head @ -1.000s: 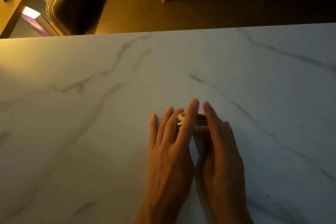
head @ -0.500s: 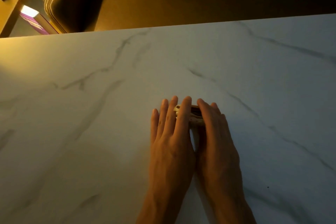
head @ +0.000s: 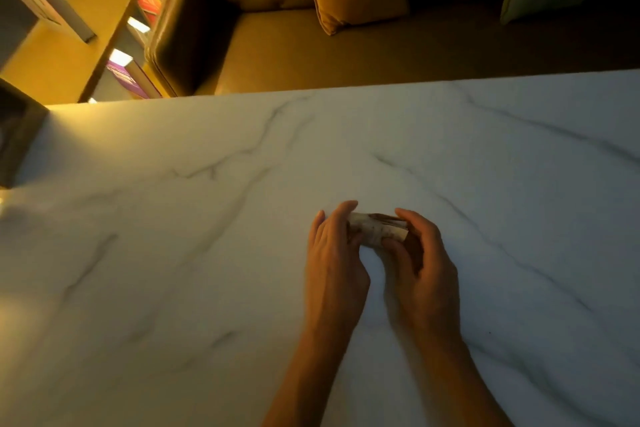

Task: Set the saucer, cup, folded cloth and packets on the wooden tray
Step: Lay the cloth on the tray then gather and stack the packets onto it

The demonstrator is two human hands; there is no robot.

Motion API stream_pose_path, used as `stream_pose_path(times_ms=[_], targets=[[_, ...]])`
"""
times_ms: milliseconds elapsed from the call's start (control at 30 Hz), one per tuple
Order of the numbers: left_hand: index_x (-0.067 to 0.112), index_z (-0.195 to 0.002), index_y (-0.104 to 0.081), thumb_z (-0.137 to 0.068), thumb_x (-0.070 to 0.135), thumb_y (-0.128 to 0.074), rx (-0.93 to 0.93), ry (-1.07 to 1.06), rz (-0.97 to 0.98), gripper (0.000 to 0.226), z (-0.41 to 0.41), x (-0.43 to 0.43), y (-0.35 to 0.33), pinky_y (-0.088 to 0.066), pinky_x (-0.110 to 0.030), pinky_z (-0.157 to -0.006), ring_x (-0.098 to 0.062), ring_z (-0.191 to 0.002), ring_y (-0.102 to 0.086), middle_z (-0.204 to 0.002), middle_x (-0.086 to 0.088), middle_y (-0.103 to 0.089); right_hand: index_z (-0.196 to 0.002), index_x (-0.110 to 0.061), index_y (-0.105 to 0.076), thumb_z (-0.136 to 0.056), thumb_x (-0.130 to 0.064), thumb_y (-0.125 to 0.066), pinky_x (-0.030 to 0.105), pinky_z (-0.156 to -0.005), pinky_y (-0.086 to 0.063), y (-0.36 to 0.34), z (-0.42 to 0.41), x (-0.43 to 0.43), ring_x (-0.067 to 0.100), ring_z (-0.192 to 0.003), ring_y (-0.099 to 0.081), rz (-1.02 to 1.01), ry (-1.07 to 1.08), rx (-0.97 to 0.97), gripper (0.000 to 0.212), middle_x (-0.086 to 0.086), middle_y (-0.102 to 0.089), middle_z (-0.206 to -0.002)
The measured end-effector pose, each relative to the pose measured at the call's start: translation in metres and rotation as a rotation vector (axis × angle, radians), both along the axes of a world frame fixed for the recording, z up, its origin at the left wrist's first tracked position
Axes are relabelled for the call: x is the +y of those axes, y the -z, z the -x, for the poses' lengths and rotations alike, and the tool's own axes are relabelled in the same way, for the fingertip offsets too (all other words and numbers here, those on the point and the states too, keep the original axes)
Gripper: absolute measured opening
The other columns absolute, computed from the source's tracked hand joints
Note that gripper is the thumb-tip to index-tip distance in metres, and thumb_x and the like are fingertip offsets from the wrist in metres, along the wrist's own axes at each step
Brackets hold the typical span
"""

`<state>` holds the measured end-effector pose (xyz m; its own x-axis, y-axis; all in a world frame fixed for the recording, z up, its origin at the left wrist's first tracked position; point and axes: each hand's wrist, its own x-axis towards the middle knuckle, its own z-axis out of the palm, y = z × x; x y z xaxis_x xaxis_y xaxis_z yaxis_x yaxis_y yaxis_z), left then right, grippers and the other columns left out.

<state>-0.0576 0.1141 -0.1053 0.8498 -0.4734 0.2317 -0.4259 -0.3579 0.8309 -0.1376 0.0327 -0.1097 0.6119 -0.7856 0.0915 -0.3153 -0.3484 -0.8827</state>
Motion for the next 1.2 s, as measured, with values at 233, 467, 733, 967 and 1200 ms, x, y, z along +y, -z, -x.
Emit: stream_pose_path(times_ms=[233, 467, 733, 967, 1200], targets=[[0.03, -0.105, -0.056, -0.087, 0.001, -0.057, 0.303, -0.081, -0.005, 0.034, 0.004, 0.011, -0.021, -0.055, -0.037, -0.085, -0.015, -0.094, -0.064, -0.098, 0.008, -0.066, -0.117, -0.038, -0.057, -0.087, -0.039, -0.065, 0.027, -0.087, -0.054, -0.016, 0.009, -0.006, 0.002, -0.1, -0.062, -0.111, -0.027, 0.059, 0.032, -0.02, -0.066, -0.11], [0.005, -0.108, -0.057, -0.095, 0.004, -0.058, 1.005, 0.101, 0.042, 0.013, 0.07, 0.063, -0.086, -0.059, -0.028, -0.061, -0.018, -0.064, -0.068, -0.079, -0.01, -0.064, -0.109, -0.018, -0.07, -0.081, -0.029, -0.074, 0.022, -0.073, -0.059, -0.061, 0.095, -0.007, 0.015, -0.091, -0.072, -0.775, -0.317, 0.118, 0.03, -0.003, -0.077, -0.095], [0.003, -0.115, -0.052, -0.092, 0.005, -0.062, 1.198, 0.135, 0.033, 0.025, 0.126, 0.117, -0.116, -0.061, -0.034, -0.076, -0.028, -0.074, -0.071, -0.099, -0.022, -0.062, -0.127, -0.038, -0.054, -0.075, -0.042, -0.074, 0.027, -0.073, -0.06, -0.087, 0.162, 0.036, 0.013, -0.096, -0.071, -0.787, -0.38, 0.052, 0.055, -0.007, -0.068, -0.112], [0.004, -0.11, -0.051, -0.081, -0.002, -0.059, 1.662, 0.066, 0.269, 0.03, 0.129, 0.157, -0.125, -0.06, -0.04, -0.07, -0.026, -0.065, -0.062, -0.095, -0.024, -0.065, -0.127, -0.014, -0.056, -0.095, 0.003, -0.044, 0.016, -0.102, -0.044, -0.091, 0.189, 0.074, 0.011, -0.135, -0.042, 0.038, -0.744, -0.031, 0.039, -0.002, -0.042, -0.147], [0.001, -0.121, -0.048, -0.082, 0.0, -0.06, 1.923, 0.01, 0.311, 0.041, 0.156, 0.2, -0.137, -0.061, -0.038, -0.066, -0.02, -0.062, -0.06, -0.094, -0.024, -0.063, -0.126, -0.017, -0.054, -0.093, -0.024, -0.052, 0.018, -0.089, -0.052, -0.109, 0.219, 0.116, 0.008, -0.112, -0.059, 0.043, -0.76, 0.042, 0.034, -0.001, -0.061, -0.123]])
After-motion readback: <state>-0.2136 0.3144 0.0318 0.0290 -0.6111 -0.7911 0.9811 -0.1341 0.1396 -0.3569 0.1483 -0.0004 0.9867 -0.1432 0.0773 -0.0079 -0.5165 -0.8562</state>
